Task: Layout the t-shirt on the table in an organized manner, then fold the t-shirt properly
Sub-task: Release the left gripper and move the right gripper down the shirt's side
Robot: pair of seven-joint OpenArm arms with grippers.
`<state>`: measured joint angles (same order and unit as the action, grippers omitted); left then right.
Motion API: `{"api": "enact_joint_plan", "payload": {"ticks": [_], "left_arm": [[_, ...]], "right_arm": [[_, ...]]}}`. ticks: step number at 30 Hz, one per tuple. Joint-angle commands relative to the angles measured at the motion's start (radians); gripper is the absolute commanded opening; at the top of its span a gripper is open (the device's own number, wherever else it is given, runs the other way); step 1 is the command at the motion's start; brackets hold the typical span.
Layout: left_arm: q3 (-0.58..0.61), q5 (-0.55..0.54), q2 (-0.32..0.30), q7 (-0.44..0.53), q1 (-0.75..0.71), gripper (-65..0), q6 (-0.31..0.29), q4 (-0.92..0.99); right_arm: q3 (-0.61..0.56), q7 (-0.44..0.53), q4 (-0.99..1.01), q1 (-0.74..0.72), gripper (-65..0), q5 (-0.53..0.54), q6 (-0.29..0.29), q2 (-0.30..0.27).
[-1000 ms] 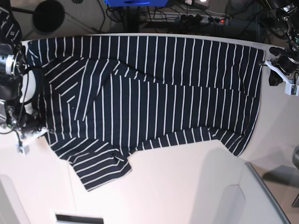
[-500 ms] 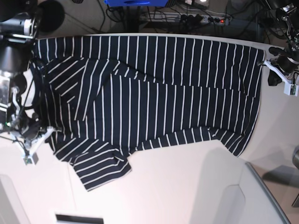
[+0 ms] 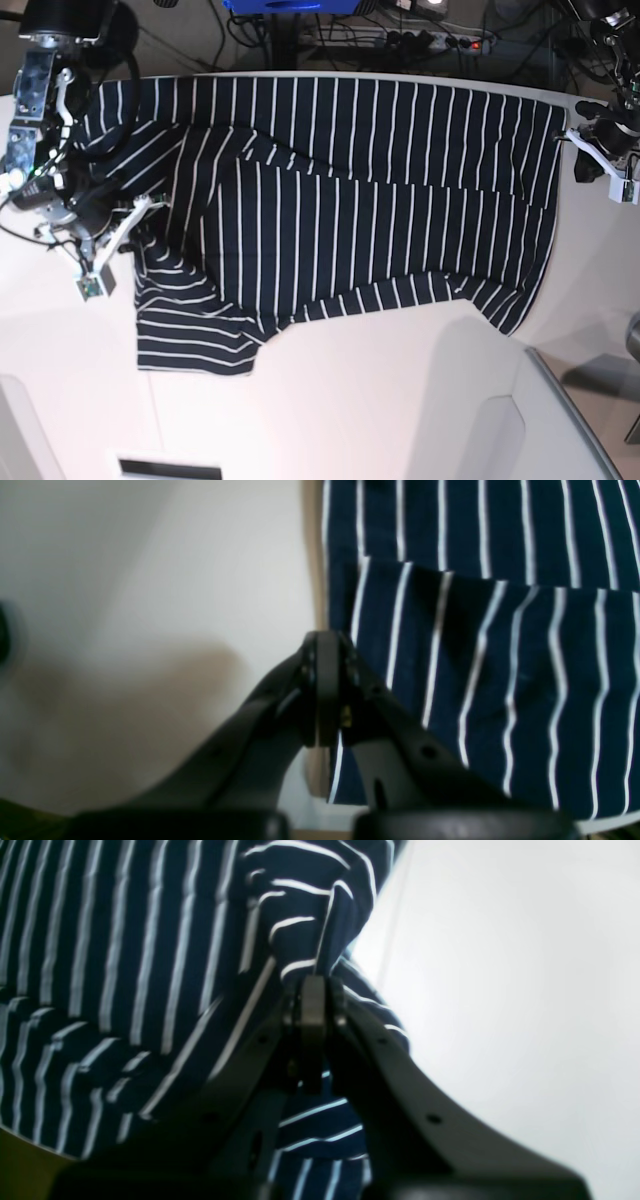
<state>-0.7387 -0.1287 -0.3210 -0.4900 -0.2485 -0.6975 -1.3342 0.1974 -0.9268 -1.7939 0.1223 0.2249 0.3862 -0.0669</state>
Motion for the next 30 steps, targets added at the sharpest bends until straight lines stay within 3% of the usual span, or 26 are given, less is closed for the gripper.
{"api": "enact_joint_plan", "payload": {"ticks": [1,6,7,12,16,20,27,30], "left_arm": [[-0.006,-0.013,-0.020,0.018,0.004,-65.0,-0.001,-0.006],[-0.006,-0.016,-0.020,0.018,0.004,-65.0,-0.001,0.002],[-0.006,-0.016,-0.020,0.018,0.004,-65.0,-0.001,0.002],[-0.006,-0.012,-0.022,0.018,0.002,-65.0,-0.001,0.002],[-0.006,-0.012,-0.022,0.018,0.001,-65.0,-0.001,0.000],[-0.009,-0.012,-0.023,0.018,0.001,-65.0,-0.001,0.000],[-0.014,-0.012,-0.027,0.018,0.004,-65.0,-0.001,-0.003],[-0.012,-0.012,-0.062,0.018,0.007,-65.0,-0.001,0.000]], "right_arm": [[0.007,0.019,-0.014,-0.002,-64.5,0.003,0.001,0.005],[0.007,0.018,0.039,0.023,-63.6,0.003,-0.005,0.043],[0.007,0.018,0.042,0.026,-61.1,0.003,-0.005,0.045],[0.009,-0.010,0.012,0.035,-32.3,0.001,-0.006,0.072],[0.007,-0.028,-0.074,0.020,-34.5,0.001,-0.014,0.078],[0.003,-0.111,-0.017,-0.097,-34.2,0.000,-0.085,0.074],[0.006,-0.117,0.136,-0.210,-34.4,0.000,-0.088,0.078],[0.006,-0.116,0.154,-0.214,-34.4,0.000,-0.088,0.078]]}}
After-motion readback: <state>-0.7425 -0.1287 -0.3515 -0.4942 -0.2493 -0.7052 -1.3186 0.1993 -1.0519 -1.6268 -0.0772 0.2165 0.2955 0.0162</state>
